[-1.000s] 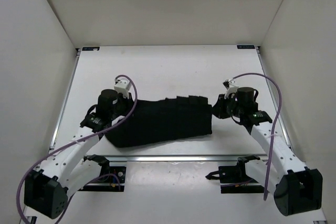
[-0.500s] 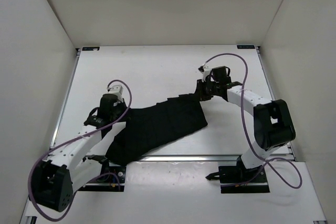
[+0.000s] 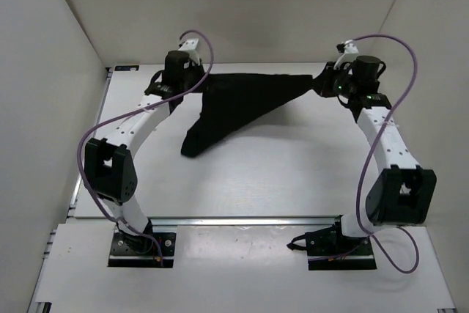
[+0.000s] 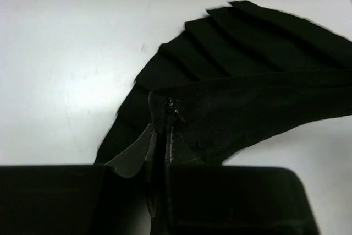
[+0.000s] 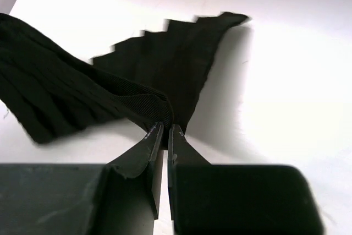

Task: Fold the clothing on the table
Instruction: Fold the skirt

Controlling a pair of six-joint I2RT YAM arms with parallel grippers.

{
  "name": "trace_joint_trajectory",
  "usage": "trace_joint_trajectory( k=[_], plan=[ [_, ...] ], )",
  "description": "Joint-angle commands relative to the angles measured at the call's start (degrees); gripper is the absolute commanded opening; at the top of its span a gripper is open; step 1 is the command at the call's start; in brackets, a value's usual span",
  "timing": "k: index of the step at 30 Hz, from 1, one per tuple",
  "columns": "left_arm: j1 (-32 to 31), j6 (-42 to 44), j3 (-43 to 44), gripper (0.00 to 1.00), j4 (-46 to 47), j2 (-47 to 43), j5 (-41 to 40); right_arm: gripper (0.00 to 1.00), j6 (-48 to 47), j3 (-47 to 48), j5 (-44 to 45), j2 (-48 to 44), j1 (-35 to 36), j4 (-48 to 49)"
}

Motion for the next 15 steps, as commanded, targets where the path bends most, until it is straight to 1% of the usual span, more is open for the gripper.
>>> trace_joint_trajectory(
  k=[1,3,4,5,6,7,8,9,10,11,12,13,14,15],
  plan=[
    [-3.0,7.1,10.7,0.00,-5.1,-1.6,-6.1,0.00,-3.3,1.5,4.8,-8.0,-0.4,0.3],
    [-4.5,9.5,9.5,0.00,-5.4,-3.1,-7.6,0.00,-5.2,-5.1,7.2,-11.2,0.5,1.5],
    [-5.1,9.9,6.5,0.00,-4.9,-4.7,-8.2,0.00,-5.0,-9.1,7.3,-12.9,0.4,2.3],
    [-5.4,9.8,1.7,0.00,-4.5,-7.4,-8.6,0.00,-3.9,-11.1,6.6,-13.8,0.4,2.2],
    [-5.7,9.5,-0.9,0.00,-3.1,-8.3,-8.5,0.00,-2.9,-14.8,5.9,-14.8,0.6,2.1],
    [-5.7,8.4,-6.3,0.00,-2.6,-11.1,-7.1,0.00,-2.9,-18.2,5.0,-16.0,0.4,1.2],
    [-5.2,7.7,-11.7,0.00,-2.2,-14.5,-6.7,0.00,-3.1,-19.9,5.1,-18.2,0.3,1.0],
    [-5.9,6.9,-17.5,0.00,-1.4,-17.7,-5.6,0.00,-2.7,-23.1,6.2,-19.2,2.0,0.1],
    [-6.0,5.9,-20.6,0.00,-1.2,-19.5,-5.8,0.00,-2.5,-26.1,6.8,-21.2,2.6,-1.1],
    [-7.7,5.3,-24.7,0.00,-2.1,-22.4,-5.7,0.00,-2.1,-27.3,7.4,-23.3,3.7,-1.7],
    [-9.5,5.0,-28.4,0.00,-2.6,-25.9,-7.4,0.00,-1.9,-29.1,7.2,-24.6,4.0,-2.8],
    [-10.3,3.9,-29.5,0.00,-4.7,-27.7,-8.0,0.00,-1.2,-30.5,7.6,-26.3,4.3,-4.5],
    [-11.0,2.6,-31.9,0.00,-5.8,-30.9,-7.4,0.00,-0.7,-30.8,7.6,-27.7,4.8,-5.8],
    [-10.3,2.1,-34.2,0.00,-6.0,-34.2,-6.2,0.00,-0.9,-30.9,8.6,-27.9,5.2,-6.4]
  ],
)
